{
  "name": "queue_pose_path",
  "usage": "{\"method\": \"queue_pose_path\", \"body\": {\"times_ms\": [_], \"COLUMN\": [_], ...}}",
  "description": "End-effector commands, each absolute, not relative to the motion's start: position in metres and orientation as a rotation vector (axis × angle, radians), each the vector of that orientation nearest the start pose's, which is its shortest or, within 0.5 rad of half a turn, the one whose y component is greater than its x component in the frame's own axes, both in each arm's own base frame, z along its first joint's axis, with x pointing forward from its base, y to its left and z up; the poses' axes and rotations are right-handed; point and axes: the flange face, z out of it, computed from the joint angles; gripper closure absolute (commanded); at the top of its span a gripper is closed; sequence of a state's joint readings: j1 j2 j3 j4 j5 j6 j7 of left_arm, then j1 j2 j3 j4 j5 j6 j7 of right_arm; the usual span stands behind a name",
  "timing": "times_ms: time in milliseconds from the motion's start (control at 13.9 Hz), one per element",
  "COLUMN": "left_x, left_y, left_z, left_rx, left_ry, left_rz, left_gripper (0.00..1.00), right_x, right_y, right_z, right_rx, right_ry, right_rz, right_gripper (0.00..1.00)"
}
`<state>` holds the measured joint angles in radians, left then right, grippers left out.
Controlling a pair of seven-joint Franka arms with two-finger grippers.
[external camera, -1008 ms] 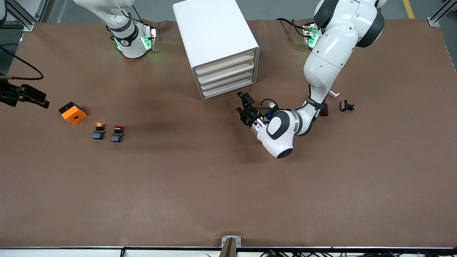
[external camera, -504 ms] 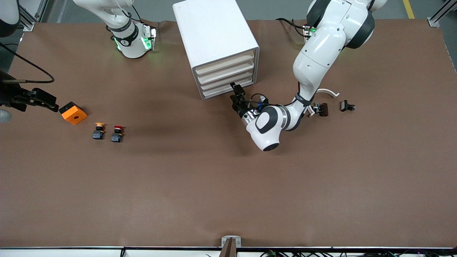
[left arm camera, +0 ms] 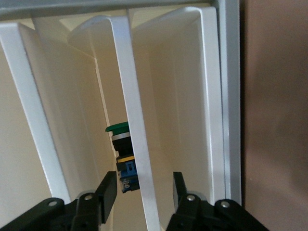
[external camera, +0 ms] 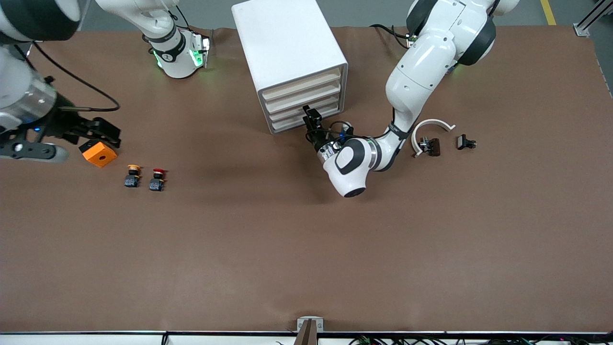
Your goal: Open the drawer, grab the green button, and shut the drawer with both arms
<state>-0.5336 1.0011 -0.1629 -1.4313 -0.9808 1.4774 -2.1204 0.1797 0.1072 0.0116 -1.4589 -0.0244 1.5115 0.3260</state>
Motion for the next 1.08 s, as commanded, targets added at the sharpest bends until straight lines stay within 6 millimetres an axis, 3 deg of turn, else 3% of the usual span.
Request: {"method": "queue_pose_path", "body": {"times_ms": [0,144,288,504,648,720,1008], "left_x": [0.428,0.424,0.418,0.416,0.421,0.425,0.448], "left_y": [-0.476,-0.478,-0.482,-0.482,-0.478,-0.474,-0.452], "left_z": [0.113,0.11,0.107,0.103,0.103,0.102,0.099], "left_rx": [-1.164,-1.16,-1.161,-1.156,-1.144,-1.143,-1.121], "left_ry": [-1.614,-1.606,-1.597,-1.594,-1.607,-1.616,-1.672], "left_rz": [1.492,1.492,1.482,1.48,1.479,1.474,1.471], "left_gripper": [0.46,0.51,0.55,0.74,0.9,0.94,0.94], "right_x": [0.554,0.541,0.529,0.52,0.515,0.513,0.502], "right_y": [0.173,0.216,0.253,0.303,0.333,0.343,0.383], "right_z": [0.615,0.613,0.606,0.586,0.571,0.564,0.539], "right_rx": [-3.163,-3.142,-3.131,-3.033,-3.014,-3.007,-2.995], "right_ry": [0.381,0.551,0.603,0.824,0.898,0.927,0.996], "right_rz": [0.072,0.058,0.08,0.134,0.132,0.135,0.137], "right_gripper": [0.0,0.0,0.0,0.0,0.0,0.0,0.0]}}
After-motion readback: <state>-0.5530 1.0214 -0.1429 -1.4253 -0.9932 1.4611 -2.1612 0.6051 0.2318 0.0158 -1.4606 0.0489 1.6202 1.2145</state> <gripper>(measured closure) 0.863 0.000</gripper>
